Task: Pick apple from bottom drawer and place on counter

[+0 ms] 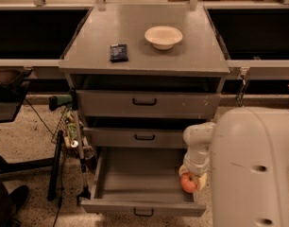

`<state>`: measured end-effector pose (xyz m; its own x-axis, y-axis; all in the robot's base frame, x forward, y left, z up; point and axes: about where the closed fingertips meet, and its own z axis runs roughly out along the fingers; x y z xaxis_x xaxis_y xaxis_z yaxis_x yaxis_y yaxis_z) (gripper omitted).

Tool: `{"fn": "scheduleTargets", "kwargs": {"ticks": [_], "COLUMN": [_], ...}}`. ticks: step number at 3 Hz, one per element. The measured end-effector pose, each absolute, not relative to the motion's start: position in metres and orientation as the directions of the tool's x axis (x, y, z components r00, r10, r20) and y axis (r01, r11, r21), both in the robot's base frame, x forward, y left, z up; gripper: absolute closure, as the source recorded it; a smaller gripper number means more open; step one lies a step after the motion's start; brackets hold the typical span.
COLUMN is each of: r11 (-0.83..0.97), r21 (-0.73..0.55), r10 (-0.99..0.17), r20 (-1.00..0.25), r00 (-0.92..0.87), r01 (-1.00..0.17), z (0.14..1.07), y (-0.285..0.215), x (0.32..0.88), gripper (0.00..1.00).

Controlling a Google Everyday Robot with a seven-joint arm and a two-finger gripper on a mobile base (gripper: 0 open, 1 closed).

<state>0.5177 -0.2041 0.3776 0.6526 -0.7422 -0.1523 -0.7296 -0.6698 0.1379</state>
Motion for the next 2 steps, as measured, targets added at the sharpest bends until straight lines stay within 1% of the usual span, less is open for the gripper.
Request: {"fn": "scheduleTargets", "kwargs": {"ticks": [1,2], "r11": [-0.599,-0.504], "r21": [0.061,-0.003], "r10": [-0.794,-0.855], "r20": [-0.173,-0.142], "r00": [0.582,0.500], "r01": [-0.799,-0.864], "z": [0.423,0.498], "y": [-0.260,-0.327], "x": [0.489,0.456], "gripper": [1.00,1.00]}}
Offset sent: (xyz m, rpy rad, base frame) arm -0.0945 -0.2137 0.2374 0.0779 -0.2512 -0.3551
